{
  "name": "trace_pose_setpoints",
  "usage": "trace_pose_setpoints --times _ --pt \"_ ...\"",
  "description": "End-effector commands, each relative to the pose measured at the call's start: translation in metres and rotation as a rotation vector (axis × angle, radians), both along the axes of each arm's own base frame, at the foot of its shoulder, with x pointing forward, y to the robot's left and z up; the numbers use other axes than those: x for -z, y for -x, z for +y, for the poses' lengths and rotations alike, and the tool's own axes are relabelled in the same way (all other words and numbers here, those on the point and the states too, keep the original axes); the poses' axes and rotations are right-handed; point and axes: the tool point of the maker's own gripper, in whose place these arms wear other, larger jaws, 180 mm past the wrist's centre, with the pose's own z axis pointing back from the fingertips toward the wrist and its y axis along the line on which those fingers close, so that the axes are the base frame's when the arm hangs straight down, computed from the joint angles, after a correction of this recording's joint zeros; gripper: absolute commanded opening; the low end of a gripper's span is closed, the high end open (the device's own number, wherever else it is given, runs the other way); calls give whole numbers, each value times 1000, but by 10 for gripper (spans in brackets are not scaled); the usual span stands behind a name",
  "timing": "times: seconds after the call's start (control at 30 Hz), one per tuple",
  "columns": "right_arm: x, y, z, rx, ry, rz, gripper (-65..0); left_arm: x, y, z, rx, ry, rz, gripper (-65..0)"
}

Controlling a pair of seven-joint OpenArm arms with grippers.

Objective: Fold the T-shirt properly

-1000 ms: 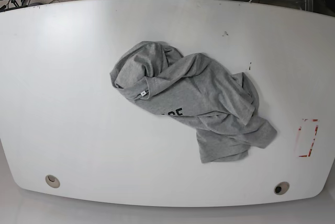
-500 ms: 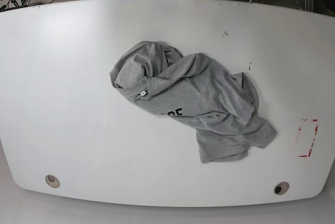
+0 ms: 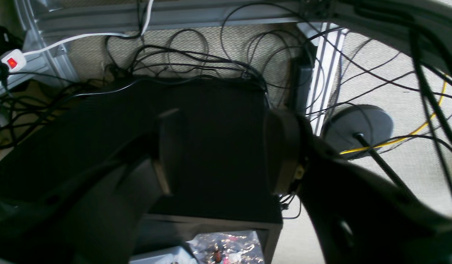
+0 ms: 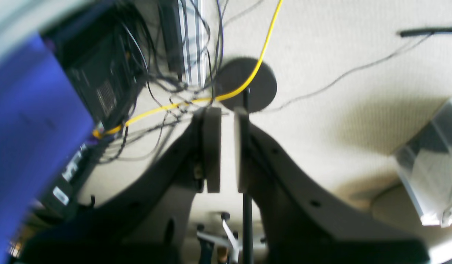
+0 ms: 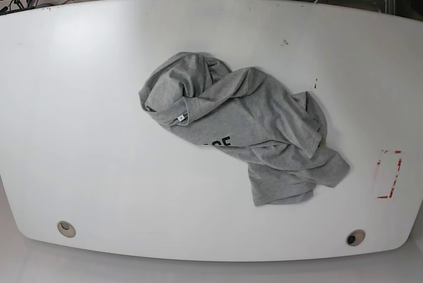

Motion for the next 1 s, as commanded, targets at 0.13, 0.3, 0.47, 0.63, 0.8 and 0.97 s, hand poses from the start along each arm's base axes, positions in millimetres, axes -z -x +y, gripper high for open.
trace_pose_setpoints --times 0.13,0.3,0.47,0.63,0.8,0.97 --pt "-1 9 -5 9 12 -47 -590 -4 -2 5 1 -13 -42 -342" --pt "-5 11 -12 15 39 -102 -590 -12 -12 5 20 -17 -116 -342" --pt "-14 8 -13 20 55 -168 -591 -21 -11 5 36 -21 -164 -343" --pt "-27 0 -11 27 48 -241 -591 -33 -5 6 50 -25 -192 -343" --pt "-42 1 -13 25 51 -289 -591 -49 0 5 65 -27 -233 -343" --pt "-58 0 -19 26 76 -338 -591 -68 7 3 82 -28 -271 -343"
